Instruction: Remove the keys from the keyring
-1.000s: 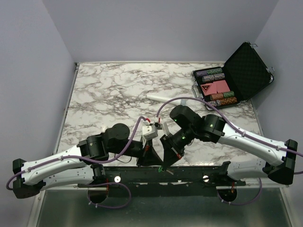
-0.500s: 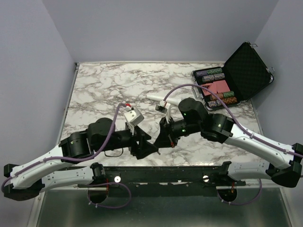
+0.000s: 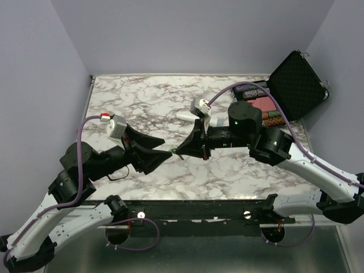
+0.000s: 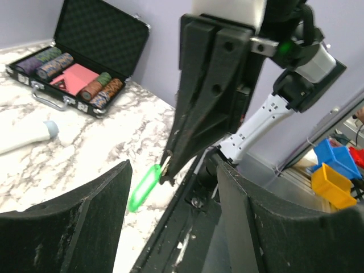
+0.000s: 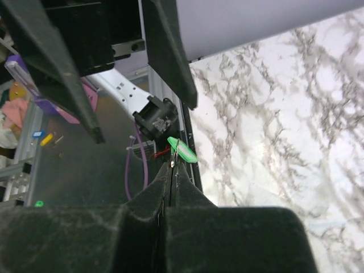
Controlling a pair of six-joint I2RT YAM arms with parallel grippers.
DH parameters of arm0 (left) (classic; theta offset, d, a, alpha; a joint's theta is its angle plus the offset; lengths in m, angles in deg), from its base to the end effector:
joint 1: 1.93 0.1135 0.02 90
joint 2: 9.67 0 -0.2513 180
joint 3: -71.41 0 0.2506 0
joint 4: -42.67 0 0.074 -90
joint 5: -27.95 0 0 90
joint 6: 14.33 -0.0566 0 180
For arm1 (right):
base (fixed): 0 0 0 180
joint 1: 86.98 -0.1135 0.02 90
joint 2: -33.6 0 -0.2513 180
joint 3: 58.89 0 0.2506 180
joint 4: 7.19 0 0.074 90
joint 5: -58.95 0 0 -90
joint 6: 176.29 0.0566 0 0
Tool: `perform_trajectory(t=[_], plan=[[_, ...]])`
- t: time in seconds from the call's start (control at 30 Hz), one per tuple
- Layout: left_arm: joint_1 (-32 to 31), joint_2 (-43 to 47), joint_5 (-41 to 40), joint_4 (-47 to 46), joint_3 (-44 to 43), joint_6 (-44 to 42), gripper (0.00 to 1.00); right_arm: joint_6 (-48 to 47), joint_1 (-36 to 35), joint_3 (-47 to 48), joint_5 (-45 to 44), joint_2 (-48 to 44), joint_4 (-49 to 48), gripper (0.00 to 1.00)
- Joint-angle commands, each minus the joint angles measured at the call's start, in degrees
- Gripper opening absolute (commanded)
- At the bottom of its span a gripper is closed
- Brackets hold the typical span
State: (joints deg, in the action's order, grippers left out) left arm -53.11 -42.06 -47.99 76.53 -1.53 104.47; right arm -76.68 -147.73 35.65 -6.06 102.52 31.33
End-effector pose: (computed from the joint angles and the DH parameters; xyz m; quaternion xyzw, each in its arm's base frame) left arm 0.0684 -0.1070 0.4261 0.2177 0.6294 -0.5389 0.5159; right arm 0.1148 0.2540 0.4284 -0.4512 0.6306 0.4888 0.3998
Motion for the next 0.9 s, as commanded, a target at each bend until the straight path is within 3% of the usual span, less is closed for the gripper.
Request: perform_trajectory(t=[0.0,0.2,0.3,0.43,0.53,0.67,0.87], plan=[[10.2,-2.2,14.7,-5.5,-0.3,2.3,0.69,-6.4,2.2,9.2,-1.4,5.9,8.5,0.01],[20.3,-3.7,23.5,-14.6,2.4,8.4,0.69,-2.1,13.3,12.3,6.2,11.1,6.2,0.01],[25.4,-4.2,26.9,-15.0,2.8,9.5,0.69,-2.4,17.2,12.2,15.3,13.0,5.7,0.01],[31.7,-4.4,35.6,-21.6,6.0,12.7,0.66,-4.2,18.0,10.6,24.5,14.1,6.4,0.01],[34.9,-5.1,41.2,-27.0,8.5,15.3,0.56,-4.1,18.7,9.3,30.2,14.5,5.5,0.01],[37.6,-7.1,48.6,-39.9,11.6,21.7,0.52,-3.5,19.1,9.8,36.1,15.8,5.7,0.01],[38.0,-8.9,49.7,-40.8,11.8,21.0,0.46,-2.8,19.5,10.9,39.3,17.3,5.8,0.01]])
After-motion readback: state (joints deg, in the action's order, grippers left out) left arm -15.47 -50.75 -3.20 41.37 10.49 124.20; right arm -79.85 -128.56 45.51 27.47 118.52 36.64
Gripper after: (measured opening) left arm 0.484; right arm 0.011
